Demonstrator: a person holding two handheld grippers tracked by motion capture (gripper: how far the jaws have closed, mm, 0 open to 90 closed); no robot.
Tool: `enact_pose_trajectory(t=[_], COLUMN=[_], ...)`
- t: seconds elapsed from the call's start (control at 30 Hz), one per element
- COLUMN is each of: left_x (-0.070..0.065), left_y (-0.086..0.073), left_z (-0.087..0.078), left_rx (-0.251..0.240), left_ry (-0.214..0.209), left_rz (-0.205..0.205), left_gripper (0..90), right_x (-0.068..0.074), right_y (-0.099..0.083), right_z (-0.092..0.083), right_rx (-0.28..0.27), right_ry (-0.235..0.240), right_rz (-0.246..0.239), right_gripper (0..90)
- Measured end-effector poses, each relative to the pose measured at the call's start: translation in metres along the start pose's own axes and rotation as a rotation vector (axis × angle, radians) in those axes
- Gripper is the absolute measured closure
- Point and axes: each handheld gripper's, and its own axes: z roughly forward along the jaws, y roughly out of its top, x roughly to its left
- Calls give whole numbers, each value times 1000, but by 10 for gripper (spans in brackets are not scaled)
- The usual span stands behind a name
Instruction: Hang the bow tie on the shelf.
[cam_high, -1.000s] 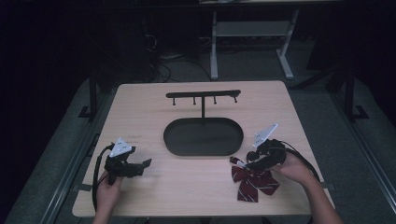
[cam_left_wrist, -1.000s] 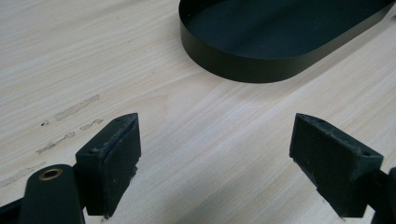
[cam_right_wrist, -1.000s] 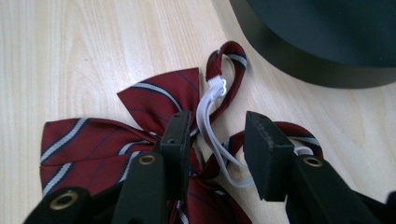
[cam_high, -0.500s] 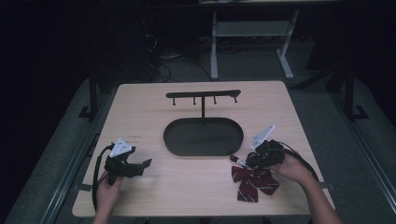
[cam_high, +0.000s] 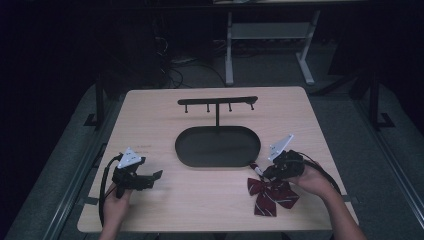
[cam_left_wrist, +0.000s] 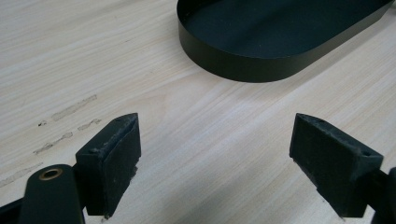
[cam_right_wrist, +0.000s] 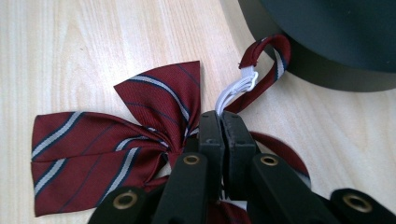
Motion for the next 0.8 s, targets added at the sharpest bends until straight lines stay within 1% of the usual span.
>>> enact_pose_trajectory(t=[0.03, 0.07, 0.1, 0.2, 0.27, 0.37, 0.4, 0.47, 0.5, 0.53, 0.6, 0.67, 0.8], left_x=[0, 0, 0, -1, -1, -1, -1, -1, -1, -1, -1, -1, -1], left_y=[0, 0, 0, 0, 1, 0, 0, 0, 0, 1, 0, 0, 0], left_z=[0, 0, 0, 1, 0, 0, 0, 0, 0, 0, 0, 0, 0], left_rx=[-3, 3, 3, 3, 7, -1, -3, -2, 5, 6, 3, 0, 2], left_ry=[-1, -1, -2, -2, -2, -2, -2, -3, -3, -3, -3, -2, -3], left_rz=[-5, 4, 0, 1, 2, -8, -7, -5, -2, 0, 0, -4, -6], left_gripper=[163, 163, 163, 163, 163, 163, 163, 163, 163, 163, 162, 163, 163], right_x=[0, 0, 1, 3, 4, 6, 8, 8, 9, 10, 13, 13, 16], right_y=[0, 1, 3, 9, 14, 21, 25, 26, 28, 30, 37, 38, 48], right_z=[0, -1, -3, -8, -12, -18, -22, -24, -26, -28, -33, -35, -44], right_rx=[0, 3, 10, 9, 2, -2, -19, -18, -19, -23, -31, -33, -42], right_ry=[0, 1, -5, -12, -16, -28, -26, -27, -33, -32, -40, -38, -54], right_rz=[0, -1, -7, -25, -39, -56, -56, -56, -70, -68, -95, -96, -129], right_gripper=[872, 872, 873, 873, 875, 876, 876, 876, 876, 877, 878, 878, 879])
